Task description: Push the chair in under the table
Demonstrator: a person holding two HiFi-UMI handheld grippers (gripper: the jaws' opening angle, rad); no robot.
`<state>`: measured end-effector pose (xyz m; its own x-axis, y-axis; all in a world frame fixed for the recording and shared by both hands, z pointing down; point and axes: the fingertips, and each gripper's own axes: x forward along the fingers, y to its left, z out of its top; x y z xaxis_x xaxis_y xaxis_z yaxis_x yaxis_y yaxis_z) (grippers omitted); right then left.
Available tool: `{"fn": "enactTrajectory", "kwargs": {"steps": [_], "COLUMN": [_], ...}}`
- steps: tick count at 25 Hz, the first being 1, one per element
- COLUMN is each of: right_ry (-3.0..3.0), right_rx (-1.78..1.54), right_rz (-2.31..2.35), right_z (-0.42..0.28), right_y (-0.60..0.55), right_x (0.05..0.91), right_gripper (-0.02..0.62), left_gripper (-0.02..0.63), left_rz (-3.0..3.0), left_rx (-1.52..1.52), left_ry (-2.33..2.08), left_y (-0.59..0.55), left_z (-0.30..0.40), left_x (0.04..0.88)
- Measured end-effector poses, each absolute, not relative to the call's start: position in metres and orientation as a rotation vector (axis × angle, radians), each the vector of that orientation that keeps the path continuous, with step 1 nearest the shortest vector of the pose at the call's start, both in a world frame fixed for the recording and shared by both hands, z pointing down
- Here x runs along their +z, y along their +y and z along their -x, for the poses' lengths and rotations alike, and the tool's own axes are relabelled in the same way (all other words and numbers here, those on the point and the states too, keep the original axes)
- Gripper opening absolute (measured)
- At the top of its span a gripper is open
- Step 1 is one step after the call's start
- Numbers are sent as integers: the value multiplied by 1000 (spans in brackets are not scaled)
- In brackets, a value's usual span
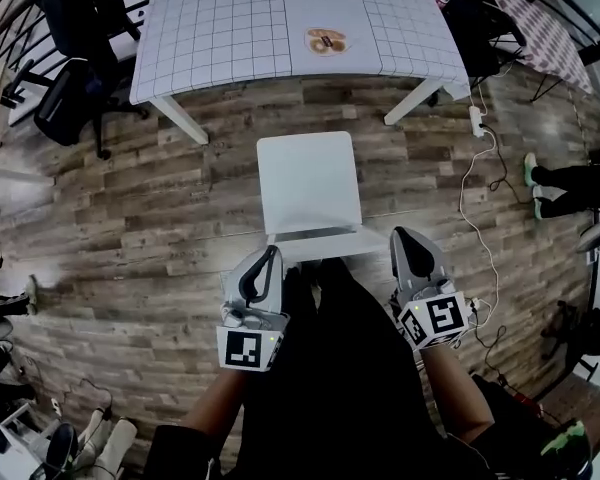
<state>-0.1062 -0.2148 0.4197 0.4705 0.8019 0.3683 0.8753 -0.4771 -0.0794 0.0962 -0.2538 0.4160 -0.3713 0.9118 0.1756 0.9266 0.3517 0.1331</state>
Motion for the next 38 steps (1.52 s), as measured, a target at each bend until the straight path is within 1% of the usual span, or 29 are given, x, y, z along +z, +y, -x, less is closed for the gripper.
{"fn": "enactTrajectory", "kwargs": {"steps": [5, 8, 11, 13, 16, 19, 22, 24, 30, 38], "right_ry": [-1268, -1118, -970, -882, -768, -645, -437, -331, -133, -9], "right_rx": [-476, -608, -769, -864, -1014, -1178, -1423, -1560, -1771, -1890], "right_rz": [2495, 2541, 2555, 2561, 2593, 2624, 2588, 2586, 2546, 2486], "right_z": [91, 77, 72, 74, 75, 75, 77, 77, 73, 78], "right_y": [-211, -216, -221, -224, -230, -236, -253, -260, -272, -278], "right_x": [447, 470, 498, 515, 539, 561, 590, 604, 639, 672], "right_gripper": [-2, -2, -2, 3, 77, 105, 166, 170, 179, 186], "left_gripper": [11, 12, 51, 91, 139, 161, 191, 201, 220, 222], "left_rz": [1687, 1524, 1389, 1326, 1210, 1093, 962, 863, 651, 497], "left_rx": [-304, -404, -386, -353, -329, -349, -478, -542, -497, -520], "left_ry": [-2482, -2516, -2491, -2437, -2351, -2306, -2271, -2230, -2142, -2108], "left_y": [-248, -249, -248, -248, -249, -252, -260, -266, -272, -277], "left_z": [-83, -59, -38, -31, -25, -20, -13, -9, 3, 15], "left_x": [428, 448, 471, 487, 515, 541, 567, 584, 615, 639]}}
